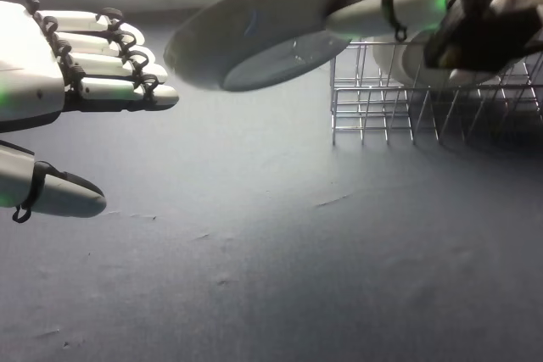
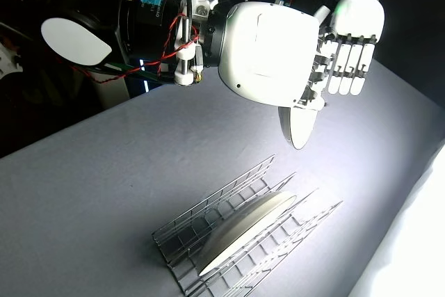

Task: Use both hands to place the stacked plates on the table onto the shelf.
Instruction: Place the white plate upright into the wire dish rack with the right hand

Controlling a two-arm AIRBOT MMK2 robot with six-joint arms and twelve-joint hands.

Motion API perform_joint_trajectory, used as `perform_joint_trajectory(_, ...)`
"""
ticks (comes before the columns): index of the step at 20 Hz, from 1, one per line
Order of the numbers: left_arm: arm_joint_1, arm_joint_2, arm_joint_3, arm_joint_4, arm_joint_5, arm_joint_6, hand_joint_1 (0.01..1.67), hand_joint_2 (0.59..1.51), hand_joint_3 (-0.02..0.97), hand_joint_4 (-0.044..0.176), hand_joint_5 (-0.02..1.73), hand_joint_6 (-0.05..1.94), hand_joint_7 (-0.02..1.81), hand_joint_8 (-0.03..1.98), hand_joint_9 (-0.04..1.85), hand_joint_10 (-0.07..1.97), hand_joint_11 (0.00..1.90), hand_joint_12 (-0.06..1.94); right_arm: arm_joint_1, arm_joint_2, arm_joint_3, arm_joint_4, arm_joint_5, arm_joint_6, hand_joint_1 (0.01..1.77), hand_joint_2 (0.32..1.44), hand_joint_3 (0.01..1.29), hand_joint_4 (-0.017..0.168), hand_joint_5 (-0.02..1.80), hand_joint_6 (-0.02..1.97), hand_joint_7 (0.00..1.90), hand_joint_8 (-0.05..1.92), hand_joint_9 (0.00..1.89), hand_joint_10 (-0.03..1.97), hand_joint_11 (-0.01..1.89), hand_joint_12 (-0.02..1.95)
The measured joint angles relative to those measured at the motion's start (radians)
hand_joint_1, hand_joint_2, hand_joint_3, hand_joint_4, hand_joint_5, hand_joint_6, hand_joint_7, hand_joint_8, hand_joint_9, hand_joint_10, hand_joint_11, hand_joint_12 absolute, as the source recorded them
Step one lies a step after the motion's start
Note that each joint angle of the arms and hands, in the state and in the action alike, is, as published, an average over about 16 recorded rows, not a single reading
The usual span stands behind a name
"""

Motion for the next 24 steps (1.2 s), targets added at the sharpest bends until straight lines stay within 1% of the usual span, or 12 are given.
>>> perform_joint_trajectory(5,-0.017,0.004,-0.017,0.022,0.005,-0.007,0.02,1.186,0.004,0.003,0.17,0.01,0.18,0.00,0.17,0.02,0.02,0.31,0.015,0.026,-0.003,0.081,-0.032,0.002,1.40,0.99,0.01,-0.005,0.97,0.83,1.13,0.71,1.00,1.04,0.78,1.17)
perform_joint_trajectory(12,-0.038,0.005,-0.028,0.060,0.012,-0.020,0.02,1.184,0.004,0.003,0.16,0.01,0.18,0.00,0.16,0.02,0.02,0.32,0.025,0.067,-0.007,0.157,-0.064,0.003,1.40,0.99,0.01,-0.005,0.97,0.83,1.13,0.71,1.00,1.03,0.78,1.16)
perform_joint_trajectory(19,-0.043,0.006,-0.032,0.087,0.012,-0.032,0.02,1.178,0.004,0.004,0.16,0.01,0.17,0.00,0.16,0.02,0.02,0.32,0.027,0.119,-0.015,0.182,-0.082,0.002,1.40,0.99,0.01,-0.005,0.97,0.83,1.13,0.71,1.00,1.03,0.78,1.16)
perform_joint_trajectory(24,-0.043,0.010,-0.033,0.100,0.011,-0.039,0.02,1.174,0.004,0.003,0.16,0.01,0.18,0.00,0.16,0.02,0.03,0.33,0.012,0.161,-0.024,0.187,-0.090,0.000,1.41,0.99,0.01,-0.005,0.97,0.83,1.12,0.71,0.99,1.03,0.78,1.16)
